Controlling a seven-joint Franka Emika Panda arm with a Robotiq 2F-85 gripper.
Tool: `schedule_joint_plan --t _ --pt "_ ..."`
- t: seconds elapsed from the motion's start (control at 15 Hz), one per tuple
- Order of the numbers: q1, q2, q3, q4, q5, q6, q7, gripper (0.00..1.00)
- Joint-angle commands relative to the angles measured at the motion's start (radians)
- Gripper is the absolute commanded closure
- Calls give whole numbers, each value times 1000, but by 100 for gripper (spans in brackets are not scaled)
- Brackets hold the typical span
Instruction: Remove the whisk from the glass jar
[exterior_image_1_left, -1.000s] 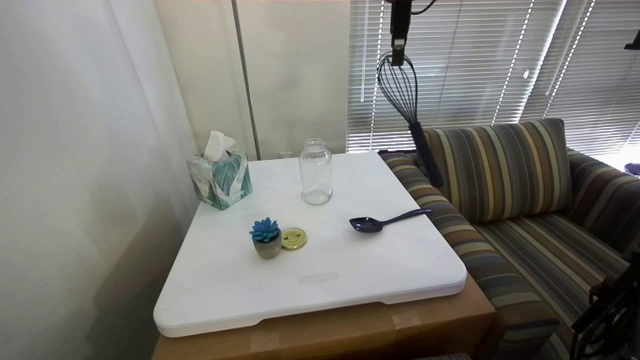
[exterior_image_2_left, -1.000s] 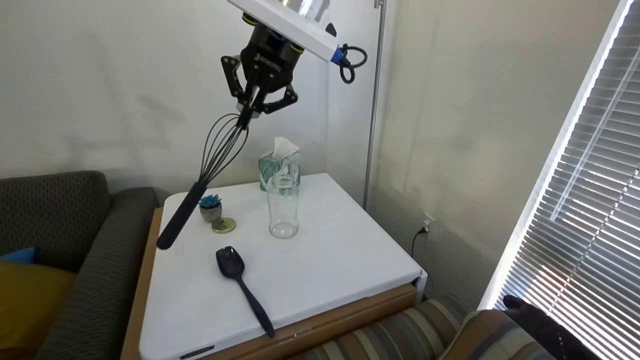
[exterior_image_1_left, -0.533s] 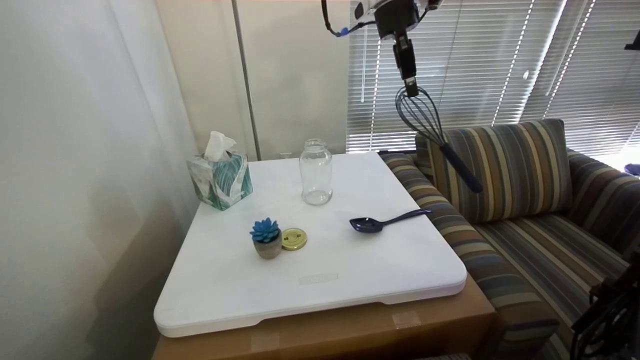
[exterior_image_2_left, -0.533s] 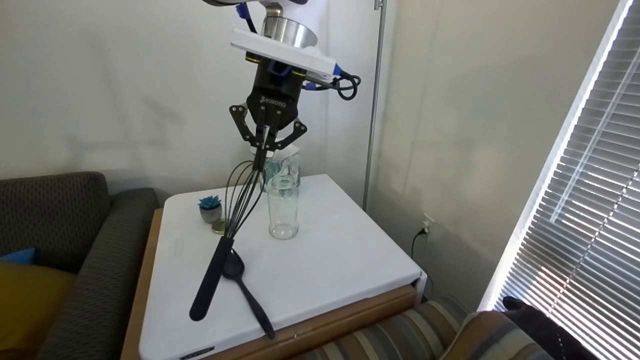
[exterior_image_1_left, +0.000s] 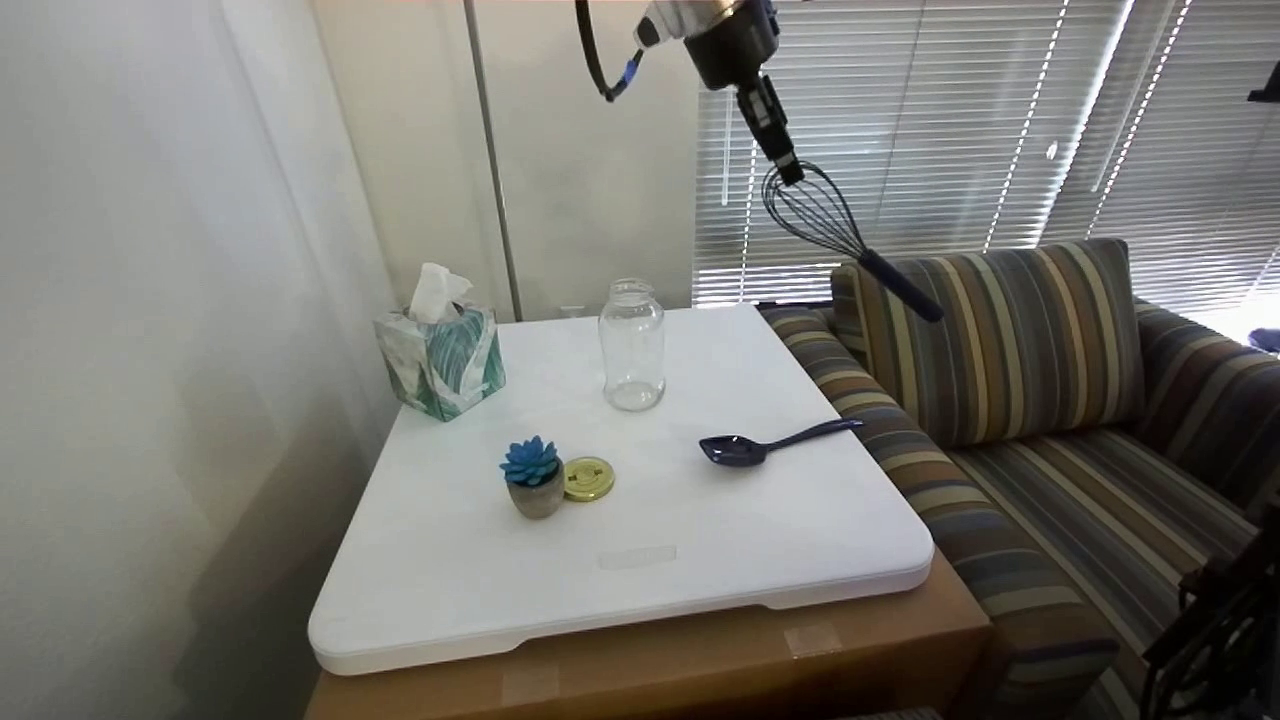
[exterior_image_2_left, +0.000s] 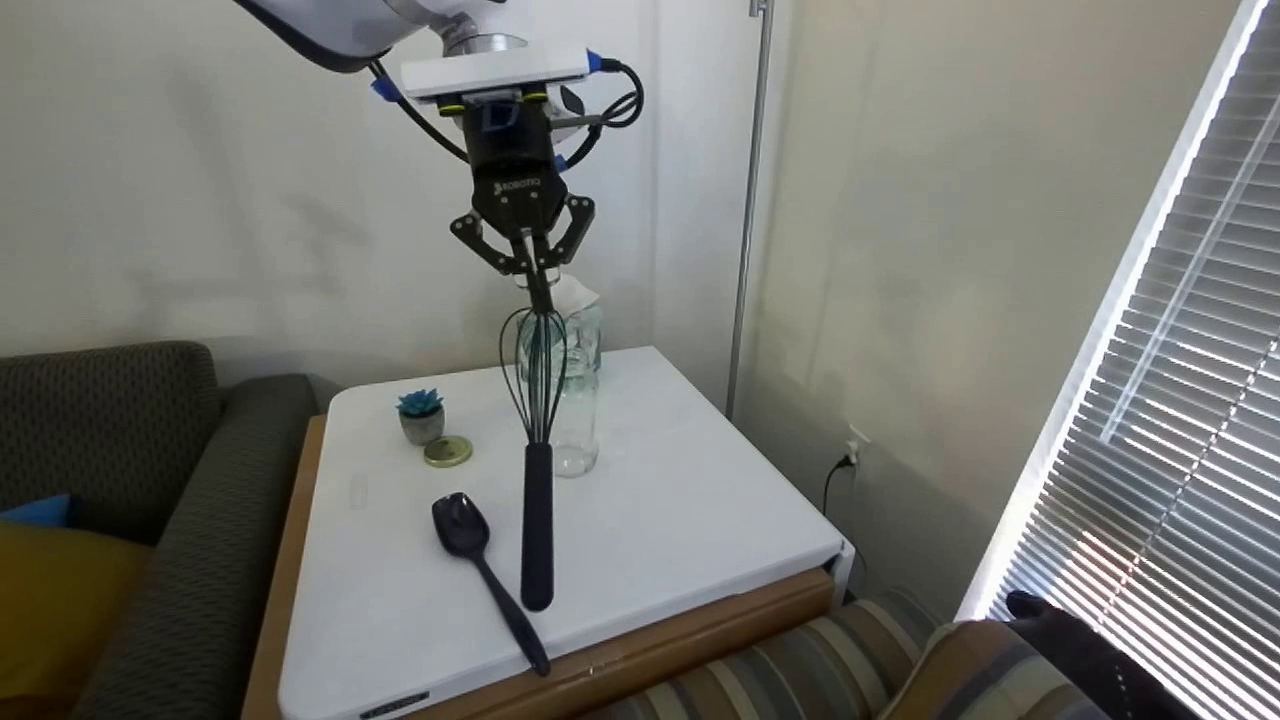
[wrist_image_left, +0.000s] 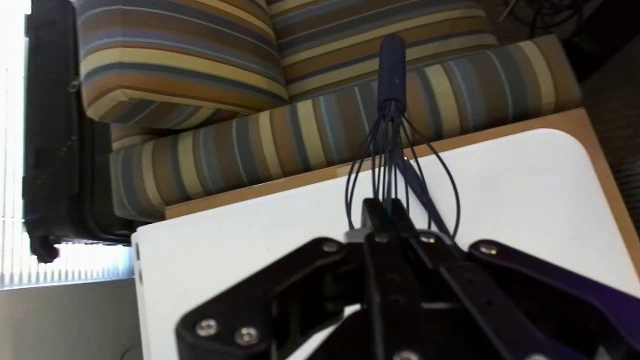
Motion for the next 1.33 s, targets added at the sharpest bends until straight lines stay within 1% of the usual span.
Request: schedule_joint_plan --t 0.0,0.2,0.47,0.87,1.27 --pt "68 53 -36 18 -142 55 83 99" --pt "88 114 -25 53 -171 59 150 99" --pt "91 198 -15 108 -136 53 181 99" --pt "93 298 -3 188 -82 46 142 99" --pt "119 368 -11 242 -66 4 76 99"
